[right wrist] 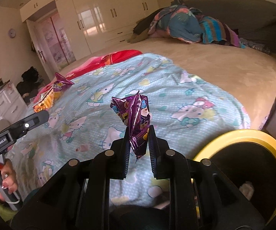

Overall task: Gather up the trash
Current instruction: 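Carry the purple wrapper with right gripper while left carries orange wrapper to bin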

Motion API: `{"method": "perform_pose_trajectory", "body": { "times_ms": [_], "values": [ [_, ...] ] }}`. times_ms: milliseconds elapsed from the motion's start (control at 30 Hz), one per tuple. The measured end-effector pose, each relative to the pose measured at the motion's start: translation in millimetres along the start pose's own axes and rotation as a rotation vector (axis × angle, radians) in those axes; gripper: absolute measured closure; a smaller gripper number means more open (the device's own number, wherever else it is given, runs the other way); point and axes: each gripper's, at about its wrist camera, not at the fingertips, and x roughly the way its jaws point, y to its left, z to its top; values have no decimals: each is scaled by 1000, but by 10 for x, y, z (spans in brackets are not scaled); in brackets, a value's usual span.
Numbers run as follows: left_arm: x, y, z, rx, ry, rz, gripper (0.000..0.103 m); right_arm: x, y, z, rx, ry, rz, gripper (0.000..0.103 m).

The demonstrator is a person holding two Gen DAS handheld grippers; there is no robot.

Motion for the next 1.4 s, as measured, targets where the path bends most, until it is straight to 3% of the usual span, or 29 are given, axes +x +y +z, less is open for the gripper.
{"method": "perform_pose_trajectory", "body": {
  "times_ms": [733,1400],
  "values": [
    [-18,-630,-69,148,21,-58,94,-609,-628,-324,80,-46,-124,90],
    [174,-1454,-321,335,83,-152,94,-953,-1099,-549,149,-63,-212,90]
  ]
}}
